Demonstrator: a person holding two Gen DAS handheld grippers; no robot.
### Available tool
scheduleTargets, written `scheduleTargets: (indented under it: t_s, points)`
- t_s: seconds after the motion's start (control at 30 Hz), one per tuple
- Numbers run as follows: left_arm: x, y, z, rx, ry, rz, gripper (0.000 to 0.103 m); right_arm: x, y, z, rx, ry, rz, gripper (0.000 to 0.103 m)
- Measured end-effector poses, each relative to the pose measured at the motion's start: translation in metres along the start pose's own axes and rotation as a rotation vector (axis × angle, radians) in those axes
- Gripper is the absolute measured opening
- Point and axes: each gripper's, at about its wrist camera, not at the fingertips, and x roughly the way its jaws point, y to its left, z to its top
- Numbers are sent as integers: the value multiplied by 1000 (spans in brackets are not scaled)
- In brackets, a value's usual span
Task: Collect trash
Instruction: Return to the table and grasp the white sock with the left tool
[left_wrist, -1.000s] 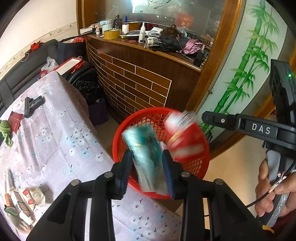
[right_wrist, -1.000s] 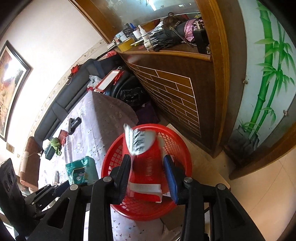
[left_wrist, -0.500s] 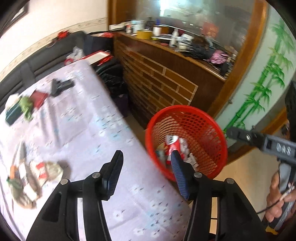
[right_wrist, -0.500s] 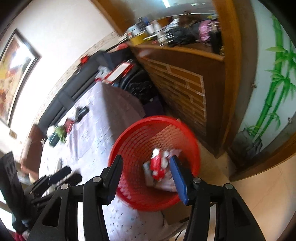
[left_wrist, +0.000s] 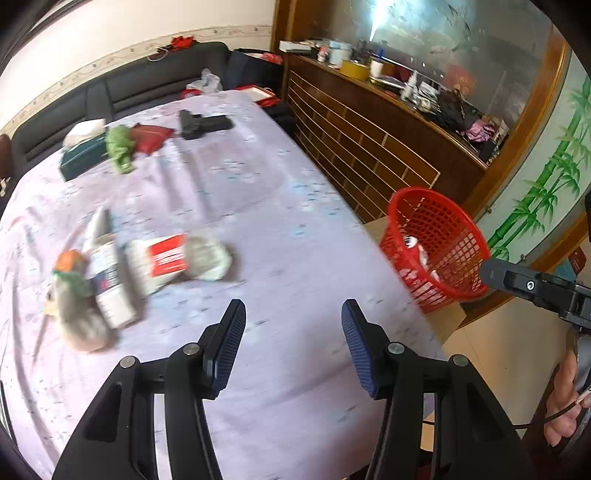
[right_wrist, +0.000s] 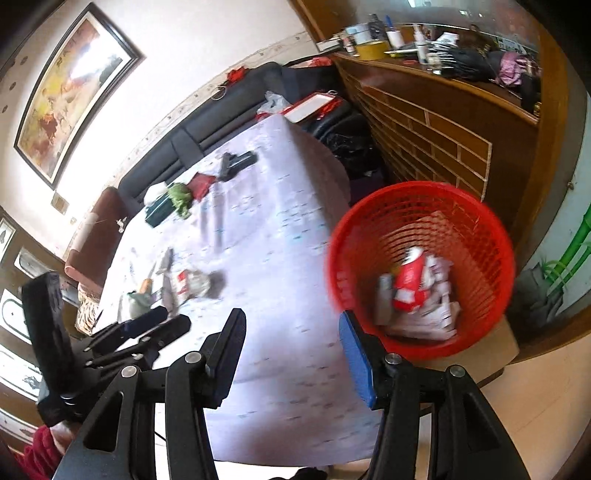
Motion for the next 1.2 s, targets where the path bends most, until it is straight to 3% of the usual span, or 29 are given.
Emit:
scheduleTargets:
  t_s: [0.3, 0.53, 0.77, 0.93, 1.03, 1.2]
  points:
    - [-32, 119, -38, -101, -10, 43, 53, 44, 114, -35, -84, 69, 65, 57]
    - [-23, 212, -53, -216, 28, 112, 53, 72, 167, -54, -123, 113, 59, 57]
    - [12, 237, -44, -225, 59, 70, 53, 69, 173, -61, -112, 109, 3, 57]
    - [44, 233, -34, -209, 99, 111, 52, 70, 163, -54, -120, 113, -25, 58]
    - [52, 232, -32, -237, 105, 95, 30, 77, 163, -44, -141, 128, -17, 59]
    - [38, 225, -41, -253, 74, 130, 25, 98, 174, -29, -205, 158, 12, 60]
